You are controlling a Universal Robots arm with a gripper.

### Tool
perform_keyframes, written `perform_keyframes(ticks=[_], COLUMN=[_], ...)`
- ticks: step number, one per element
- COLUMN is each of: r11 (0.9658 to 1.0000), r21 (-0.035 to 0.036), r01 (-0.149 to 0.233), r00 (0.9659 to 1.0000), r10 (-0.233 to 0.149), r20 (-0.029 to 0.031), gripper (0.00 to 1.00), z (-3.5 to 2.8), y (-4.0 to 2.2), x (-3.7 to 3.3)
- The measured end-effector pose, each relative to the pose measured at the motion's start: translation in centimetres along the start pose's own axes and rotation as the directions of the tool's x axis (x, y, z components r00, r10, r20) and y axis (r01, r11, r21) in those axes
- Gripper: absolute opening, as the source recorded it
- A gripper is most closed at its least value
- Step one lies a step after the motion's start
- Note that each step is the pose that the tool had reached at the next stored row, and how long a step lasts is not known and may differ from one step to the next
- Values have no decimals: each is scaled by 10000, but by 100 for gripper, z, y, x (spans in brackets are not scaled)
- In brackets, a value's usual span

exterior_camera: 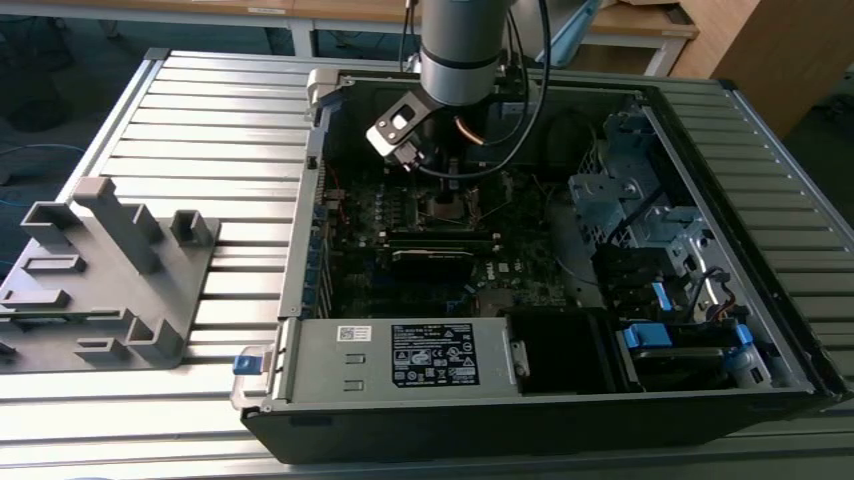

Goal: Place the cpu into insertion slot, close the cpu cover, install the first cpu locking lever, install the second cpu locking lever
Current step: 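Place the cpu into insertion slot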

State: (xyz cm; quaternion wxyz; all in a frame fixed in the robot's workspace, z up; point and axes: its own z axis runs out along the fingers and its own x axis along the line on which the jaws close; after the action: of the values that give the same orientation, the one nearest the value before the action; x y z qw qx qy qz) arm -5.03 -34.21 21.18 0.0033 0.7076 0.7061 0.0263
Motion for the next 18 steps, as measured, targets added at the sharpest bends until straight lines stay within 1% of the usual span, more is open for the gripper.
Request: perform_keyframes(ticks=[3,7,14,16,18], r11=[10000,10000,10000,10000,10000], r21=[0,0,-1,1,1], r01=[0,-1,0,1,-2], r00=[10000,10000,10000,10000,10000], r10=[0,1,0,-1,2], r20=[0,0,-1,-11,-32], gripper=[11,11,11,11,11], z=[11,61,69,74,90], y=[11,13,14,13,12], x=[0,-2,7,9,9])
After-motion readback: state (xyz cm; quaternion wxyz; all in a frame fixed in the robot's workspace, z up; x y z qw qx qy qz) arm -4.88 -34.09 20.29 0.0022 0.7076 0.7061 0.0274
